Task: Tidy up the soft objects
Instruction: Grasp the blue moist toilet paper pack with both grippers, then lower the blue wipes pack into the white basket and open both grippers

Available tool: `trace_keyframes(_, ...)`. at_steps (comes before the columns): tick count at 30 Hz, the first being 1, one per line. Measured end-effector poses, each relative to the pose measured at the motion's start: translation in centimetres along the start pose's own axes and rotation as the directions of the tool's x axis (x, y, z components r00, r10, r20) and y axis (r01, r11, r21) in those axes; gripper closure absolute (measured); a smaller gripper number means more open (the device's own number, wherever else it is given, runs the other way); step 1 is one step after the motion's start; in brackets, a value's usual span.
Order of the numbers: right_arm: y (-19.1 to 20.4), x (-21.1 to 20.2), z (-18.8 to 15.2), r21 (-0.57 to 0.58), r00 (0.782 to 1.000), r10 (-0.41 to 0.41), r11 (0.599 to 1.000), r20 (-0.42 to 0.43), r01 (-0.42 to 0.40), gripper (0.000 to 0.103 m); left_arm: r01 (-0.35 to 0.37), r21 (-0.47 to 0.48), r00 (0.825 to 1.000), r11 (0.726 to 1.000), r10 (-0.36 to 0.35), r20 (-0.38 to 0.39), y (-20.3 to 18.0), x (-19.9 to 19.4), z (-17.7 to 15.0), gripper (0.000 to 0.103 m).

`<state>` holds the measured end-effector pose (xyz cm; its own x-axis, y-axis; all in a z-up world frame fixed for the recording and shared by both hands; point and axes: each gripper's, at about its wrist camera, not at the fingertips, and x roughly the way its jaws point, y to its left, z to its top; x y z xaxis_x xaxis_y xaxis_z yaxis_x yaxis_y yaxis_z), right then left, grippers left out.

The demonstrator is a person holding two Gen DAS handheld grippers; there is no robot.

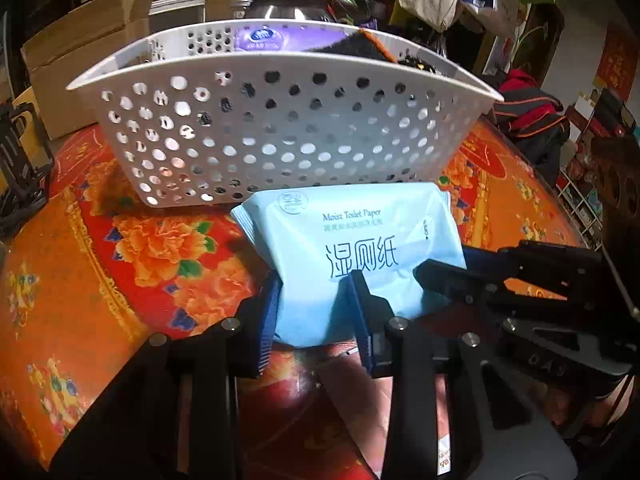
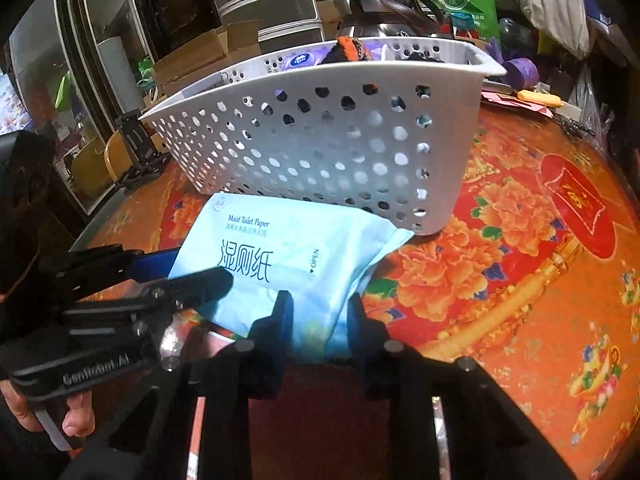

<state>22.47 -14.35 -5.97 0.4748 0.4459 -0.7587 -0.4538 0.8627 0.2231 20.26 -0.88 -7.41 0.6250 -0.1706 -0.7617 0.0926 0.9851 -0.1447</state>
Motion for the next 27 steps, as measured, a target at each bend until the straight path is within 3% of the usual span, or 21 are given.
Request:
trace_keyframes(15, 2.5, -4.3, 0.3, -0.049, 0.994, -0.026, 0.998, 0.108, 0.032, 0.080, -0.002, 0.026, 0.989, 1.000, -0.002, 0.146, 0.1, -6.6, -0.3, 0.072)
trace_keyframes(27, 5.3, -9.8, 3.4, -0.095, 0.979, -0.028, 0.994, 0.202, 0.048, 0.080, -0.029, 0.045, 0.968, 0.999, 0.017, 0.250, -0.5, -13.7, 2.8, 0.072)
